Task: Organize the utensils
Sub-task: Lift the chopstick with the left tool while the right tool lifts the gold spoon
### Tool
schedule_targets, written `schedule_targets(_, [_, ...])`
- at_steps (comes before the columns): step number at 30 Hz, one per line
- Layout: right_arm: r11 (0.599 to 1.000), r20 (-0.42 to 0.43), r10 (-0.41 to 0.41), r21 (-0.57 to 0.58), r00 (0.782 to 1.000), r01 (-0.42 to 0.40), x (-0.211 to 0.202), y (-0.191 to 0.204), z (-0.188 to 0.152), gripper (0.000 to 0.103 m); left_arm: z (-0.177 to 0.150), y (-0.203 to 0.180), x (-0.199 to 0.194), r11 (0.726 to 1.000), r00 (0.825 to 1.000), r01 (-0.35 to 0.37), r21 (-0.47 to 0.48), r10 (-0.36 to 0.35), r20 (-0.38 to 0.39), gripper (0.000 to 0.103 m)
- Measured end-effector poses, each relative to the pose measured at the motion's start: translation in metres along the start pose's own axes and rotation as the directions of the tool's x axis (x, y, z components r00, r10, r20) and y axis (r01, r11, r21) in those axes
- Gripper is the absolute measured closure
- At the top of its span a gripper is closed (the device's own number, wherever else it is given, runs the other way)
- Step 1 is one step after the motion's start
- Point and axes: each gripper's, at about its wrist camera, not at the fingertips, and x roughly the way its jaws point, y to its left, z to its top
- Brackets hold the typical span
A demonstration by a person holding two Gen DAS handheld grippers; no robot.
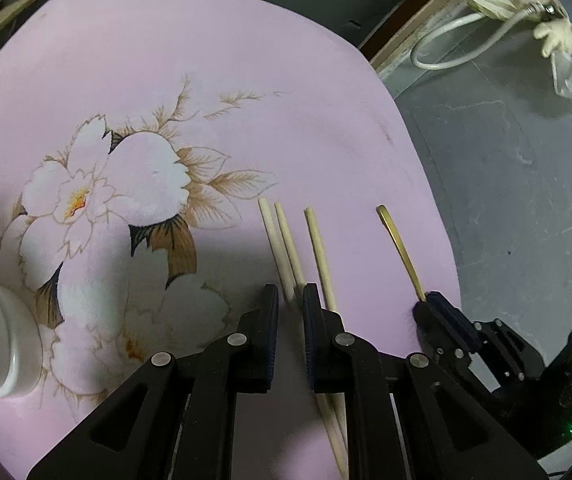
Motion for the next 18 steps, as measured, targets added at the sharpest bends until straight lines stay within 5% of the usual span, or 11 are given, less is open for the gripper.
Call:
schedule_targets(6, [0.993, -0.06, 0.069, 0.101, 0.996, -0.063, 0.018, -0.013, 0.017, 0.093, 0.005, 0.0, 0.001, 1.0, 1.0, 0.024, 0.007, -0.024, -0.007, 0.098])
schedule_targets(10, [0.996, -0.105, 0.065, 0.069, 0.992, -0.058, 0.017, -0.011, 0.022, 0.096, -0.003, -0.001, -0.003, 1.0, 1.0, 0.015, 0.003, -0.015, 0.007, 0.1])
schedule_targets(18, [0.987, -0.025, 0.11, 0.12, 0.994, -0.106, -0.001, -0.017, 0.008, 0.101, -0.015, 0.005, -0.015, 1.0, 1.0, -0.01, 0.001, 0.01, 0.028, 0.101])
